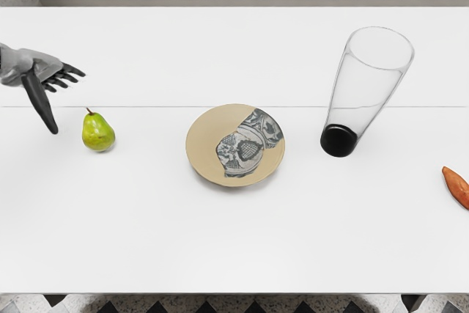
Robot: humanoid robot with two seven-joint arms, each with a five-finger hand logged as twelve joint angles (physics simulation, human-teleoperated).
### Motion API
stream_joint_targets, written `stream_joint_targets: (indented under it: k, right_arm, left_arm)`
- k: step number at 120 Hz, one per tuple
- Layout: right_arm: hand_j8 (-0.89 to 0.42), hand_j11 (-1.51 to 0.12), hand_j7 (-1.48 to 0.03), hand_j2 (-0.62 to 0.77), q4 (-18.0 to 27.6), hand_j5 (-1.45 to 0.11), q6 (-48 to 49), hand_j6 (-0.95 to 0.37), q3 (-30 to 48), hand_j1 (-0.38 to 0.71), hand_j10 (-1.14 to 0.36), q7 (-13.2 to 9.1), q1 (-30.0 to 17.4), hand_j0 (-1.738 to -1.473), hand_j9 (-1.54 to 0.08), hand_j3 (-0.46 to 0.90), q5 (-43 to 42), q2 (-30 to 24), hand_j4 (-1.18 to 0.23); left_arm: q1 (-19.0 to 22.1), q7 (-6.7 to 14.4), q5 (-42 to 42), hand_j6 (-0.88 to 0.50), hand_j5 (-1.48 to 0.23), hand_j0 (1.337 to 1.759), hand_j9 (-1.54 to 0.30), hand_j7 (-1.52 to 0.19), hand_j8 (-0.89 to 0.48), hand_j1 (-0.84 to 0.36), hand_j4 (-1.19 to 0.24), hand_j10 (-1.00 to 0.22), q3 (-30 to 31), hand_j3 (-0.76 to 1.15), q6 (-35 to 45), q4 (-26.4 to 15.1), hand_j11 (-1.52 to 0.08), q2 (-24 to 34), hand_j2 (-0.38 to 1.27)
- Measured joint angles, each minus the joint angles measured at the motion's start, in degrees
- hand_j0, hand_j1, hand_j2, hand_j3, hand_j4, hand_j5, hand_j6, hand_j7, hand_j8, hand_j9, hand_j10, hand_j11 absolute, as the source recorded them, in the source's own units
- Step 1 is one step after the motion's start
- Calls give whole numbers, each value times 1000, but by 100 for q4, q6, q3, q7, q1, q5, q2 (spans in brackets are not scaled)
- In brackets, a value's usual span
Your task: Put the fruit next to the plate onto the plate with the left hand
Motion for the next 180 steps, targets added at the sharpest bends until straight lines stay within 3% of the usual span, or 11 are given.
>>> stream_joint_targets:
  k: [29,65,139,180]
  right_arm:
    - [0,0,0,0,-6,0,0,0,0,-349,0,3,-25,-1658,0,0,-2,0,0]
    - [0,0,0,0,-9,0,0,0,-1,-349,0,3,-36,-1658,0,0,0,0,0]
    - [0,0,0,0,-9,0,0,0,-3,-349,0,2,-44,-1658,0,0,1,0,0]
    - [0,0,0,0,-9,0,0,0,-3,-349,0,4,-46,-1658,0,0,1,0,0]
  left_arm:
    - [40,147,1065,-27,-29,1658,-28,-28,-26,324,-26,-25,7,0,317,-801,-28,-242,5]
    - [146,162,1432,-27,-29,1658,-29,-29,-27,324,-26,-25,346,0,1138,-1535,-28,-348,5]
    - [569,163,1911,-35,-38,1658,-37,-38,-34,316,-33,-32,982,0,2287,-1865,-37,-467,7]
    - [688,163,2224,-124,-144,1658,-146,-143,-122,218,-123,-120,1135,0,2818,-2087,-145,-369,26]
